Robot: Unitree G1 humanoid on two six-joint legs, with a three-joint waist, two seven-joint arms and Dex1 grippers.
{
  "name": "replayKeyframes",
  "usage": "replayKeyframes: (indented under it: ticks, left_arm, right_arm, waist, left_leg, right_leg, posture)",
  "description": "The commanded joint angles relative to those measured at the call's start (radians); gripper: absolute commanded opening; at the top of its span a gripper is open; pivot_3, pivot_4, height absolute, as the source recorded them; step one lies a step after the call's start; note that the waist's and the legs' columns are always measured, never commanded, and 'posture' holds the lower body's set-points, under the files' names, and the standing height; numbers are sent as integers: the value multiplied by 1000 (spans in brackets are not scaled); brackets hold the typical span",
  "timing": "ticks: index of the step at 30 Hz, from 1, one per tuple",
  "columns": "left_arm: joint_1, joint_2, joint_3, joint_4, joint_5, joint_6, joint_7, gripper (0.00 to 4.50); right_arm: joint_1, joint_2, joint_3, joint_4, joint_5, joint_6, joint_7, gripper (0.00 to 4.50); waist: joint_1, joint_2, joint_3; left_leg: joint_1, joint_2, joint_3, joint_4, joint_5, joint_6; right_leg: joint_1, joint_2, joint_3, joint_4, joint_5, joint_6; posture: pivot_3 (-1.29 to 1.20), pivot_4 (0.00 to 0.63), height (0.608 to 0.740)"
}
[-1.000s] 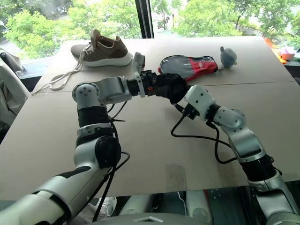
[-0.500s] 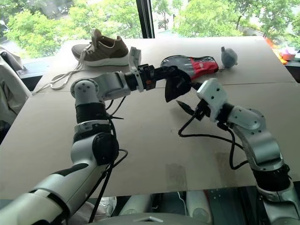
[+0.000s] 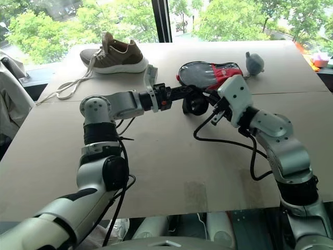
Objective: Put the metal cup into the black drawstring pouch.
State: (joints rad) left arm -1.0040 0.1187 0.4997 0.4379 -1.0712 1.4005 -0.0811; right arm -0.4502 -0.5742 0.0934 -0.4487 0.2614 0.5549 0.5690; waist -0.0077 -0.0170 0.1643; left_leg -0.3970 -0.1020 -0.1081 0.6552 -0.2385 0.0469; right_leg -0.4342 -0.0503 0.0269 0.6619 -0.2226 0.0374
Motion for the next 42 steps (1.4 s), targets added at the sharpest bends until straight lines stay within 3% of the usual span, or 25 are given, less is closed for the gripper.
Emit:
replayKeyframes:
  ticks: [1, 4, 7, 9, 20, 29, 42]
  left_arm:
    - [-15, -17, 6, -67, -30, 16, 15, 0]
    - [-15, -37, 12, -91, -43, 26, 37, 0]
    - [-9, -49, 18, -104, -53, 28, 51, 0]
    - [-3, -52, 17, -107, -54, 25, 52, 0]
    - [5, -55, 7, -103, -55, 15, 38, 0]
    - [11, -59, 9, -108, -63, 25, 37, 0]
    - [22, -56, 5, -97, -51, 26, 45, 0]
  right_arm:
    - [-40, -2, 36, 18, -63, -20, -7, 27]
    - [-60, -8, 74, 38, -97, -8, 7, 27]
    - [-62, -11, 104, 56, -134, 14, 5, 913]
    - [-59, -11, 115, 65, -155, 15, 5, 1805]
    - [-58, -54, 163, 94, -263, 71, 22, 1805]
    - [-104, 37, 164, 122, -275, 89, -1, 1805]
    - [-77, 16, 222, 144, -432, -49, -30, 1805]
  waist:
    - [0, 0, 0]
    - [0, 0, 0]
    - [0, 0, 0]
    - [0, 0, 0]
    - [1, 0, 0]
    - [-1, 0, 0]
    - [0, 0, 0]
  left_leg:
    - [0, 0, 0, 0, 0, 0]
    - [0, 0, 0, 0, 0, 0]
    - [0, 0, 0, 0, 0, 0]
    - [0, 0, 0, 0, 0, 0]
    - [0, 0, 0, 0, 0, 0]
    - [0, 0, 0, 0, 0, 0]
    - [0, 0, 0, 0, 0, 0]
  right_leg:
    - [0, 0, 0, 0, 0, 0]
    - [0, 0, 0, 0, 0, 0]
    - [0, 0, 0, 0, 0, 0]
    - [0, 0, 0, 0, 0, 0]
    - [0, 0, 0, 0, 0, 0]
    - [0, 0, 0, 0, 0, 0]
    - [0, 0, 0, 0, 0, 0]
  posture:
    - [0, 150, 740]
    - [0, 150, 740]
    - [0, 150, 740]
    - [0, 150, 740]
    - [0, 150, 740]
    - [0, 150, 740]
    - [0, 150, 740]
